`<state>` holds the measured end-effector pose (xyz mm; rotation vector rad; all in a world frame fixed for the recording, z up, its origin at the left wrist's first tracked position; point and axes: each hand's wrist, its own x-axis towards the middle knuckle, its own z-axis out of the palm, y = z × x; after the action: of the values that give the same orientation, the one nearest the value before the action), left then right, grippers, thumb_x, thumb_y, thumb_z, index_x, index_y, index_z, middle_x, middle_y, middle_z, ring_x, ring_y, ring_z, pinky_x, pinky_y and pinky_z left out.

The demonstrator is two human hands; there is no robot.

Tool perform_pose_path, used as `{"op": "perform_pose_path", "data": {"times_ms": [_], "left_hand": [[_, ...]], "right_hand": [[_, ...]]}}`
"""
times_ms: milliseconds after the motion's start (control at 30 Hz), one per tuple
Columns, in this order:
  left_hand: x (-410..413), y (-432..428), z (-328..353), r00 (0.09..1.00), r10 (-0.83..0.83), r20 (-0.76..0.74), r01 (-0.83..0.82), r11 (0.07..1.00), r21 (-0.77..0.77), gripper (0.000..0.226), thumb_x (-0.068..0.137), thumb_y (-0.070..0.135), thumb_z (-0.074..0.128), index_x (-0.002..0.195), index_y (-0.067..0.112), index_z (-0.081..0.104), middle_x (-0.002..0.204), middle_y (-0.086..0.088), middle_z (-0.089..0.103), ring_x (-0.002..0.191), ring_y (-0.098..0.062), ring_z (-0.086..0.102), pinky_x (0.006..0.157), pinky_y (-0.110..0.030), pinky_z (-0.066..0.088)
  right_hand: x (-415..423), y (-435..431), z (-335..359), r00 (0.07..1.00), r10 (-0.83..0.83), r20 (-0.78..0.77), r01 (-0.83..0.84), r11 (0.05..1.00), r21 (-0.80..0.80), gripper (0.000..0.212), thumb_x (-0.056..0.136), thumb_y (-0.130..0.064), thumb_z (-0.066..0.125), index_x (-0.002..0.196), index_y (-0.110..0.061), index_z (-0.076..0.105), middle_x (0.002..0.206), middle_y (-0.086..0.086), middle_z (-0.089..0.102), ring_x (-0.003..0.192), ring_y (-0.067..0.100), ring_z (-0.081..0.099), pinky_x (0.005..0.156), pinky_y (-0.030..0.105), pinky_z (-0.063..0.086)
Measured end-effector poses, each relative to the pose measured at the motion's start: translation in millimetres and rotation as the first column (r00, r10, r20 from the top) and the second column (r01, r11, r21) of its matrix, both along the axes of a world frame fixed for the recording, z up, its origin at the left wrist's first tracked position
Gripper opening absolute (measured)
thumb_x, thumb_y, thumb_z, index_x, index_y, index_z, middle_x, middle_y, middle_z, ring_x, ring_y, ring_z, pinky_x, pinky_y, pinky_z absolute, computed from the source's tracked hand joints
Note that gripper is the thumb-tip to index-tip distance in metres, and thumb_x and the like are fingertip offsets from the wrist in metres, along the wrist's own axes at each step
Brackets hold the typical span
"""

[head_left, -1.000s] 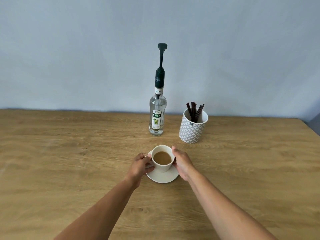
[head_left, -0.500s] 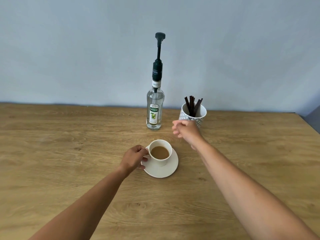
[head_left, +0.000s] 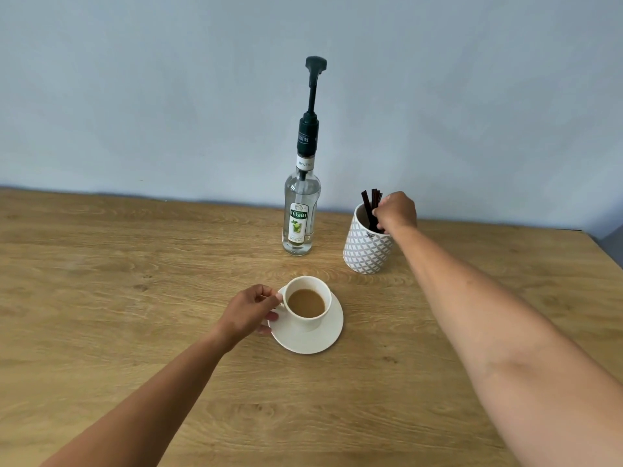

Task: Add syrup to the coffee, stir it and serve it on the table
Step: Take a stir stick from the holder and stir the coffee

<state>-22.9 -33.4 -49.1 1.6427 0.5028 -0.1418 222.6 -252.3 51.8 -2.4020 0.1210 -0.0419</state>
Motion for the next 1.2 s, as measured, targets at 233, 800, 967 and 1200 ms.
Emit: {"op": "perform_pose_path", "data": {"times_ms": [233, 800, 967, 1200], "left_hand": [[2.0, 5.6, -2.1, 1.000, -0.027, -0.003, 0.027, 1.000, -0.003, 0.022, 0.092, 0.028, 0.069, 0.102, 0.009, 0.068, 0.107, -0.020, 0.072, 0.083, -0.019, 0.073, 0.055, -0.027, 0.057], [3.4, 10.0, 2.3, 0.996, -0.088, -0.003, 0.088, 0.996, 0.025, 0.021, 0.092, 0.028, 0.069, 0.102, 0.010, 0.070, 0.104, -0.016, 0.073, 0.086, -0.020, 0.074, 0.058, -0.031, 0.059], [4.0, 11.8, 1.7, 0.996, -0.094, 0.005, 0.093, 0.994, 0.062, 0.017, 0.090, 0.026, 0.071, 0.101, 0.013, 0.070, 0.100, -0.013, 0.074, 0.087, -0.022, 0.075, 0.060, -0.032, 0.060], [2.1, 9.6, 4.3, 0.995, -0.088, 0.041, 0.084, 0.992, 0.088, 0.016, 0.087, 0.016, 0.073, 0.103, 0.019, 0.069, 0.090, -0.005, 0.073, 0.082, -0.018, 0.072, 0.063, -0.032, 0.060]], "right_hand": [[1.7, 6.6, -3.7, 1.000, 0.013, -0.002, -0.014, 0.997, -0.069, 0.019, 0.082, -0.019, 0.067, 0.097, -0.007, 0.068, 0.094, 0.015, 0.074, 0.084, 0.034, 0.072, 0.080, 0.043, 0.060], [-5.3, -1.6, 10.4, 0.992, 0.043, 0.123, -0.050, 0.997, 0.061, 0.006, 0.080, -0.015, 0.057, 0.083, -0.017, 0.062, 0.085, 0.012, 0.072, 0.079, 0.033, 0.071, 0.074, 0.049, 0.060], [-18.8, -15.7, 46.3, 0.965, 0.015, 0.262, -0.067, 0.979, 0.193, 0.005, 0.080, -0.017, 0.057, 0.083, -0.019, 0.061, 0.082, 0.011, 0.073, 0.077, 0.029, 0.072, 0.073, 0.049, 0.060], [-61.8, -43.9, 99.5, 0.925, -0.041, 0.378, -0.149, 0.876, 0.459, 0.009, 0.089, -0.018, 0.059, 0.094, -0.011, 0.062, 0.091, 0.009, 0.071, 0.066, 0.013, 0.074, 0.041, 0.027, 0.053]]}}
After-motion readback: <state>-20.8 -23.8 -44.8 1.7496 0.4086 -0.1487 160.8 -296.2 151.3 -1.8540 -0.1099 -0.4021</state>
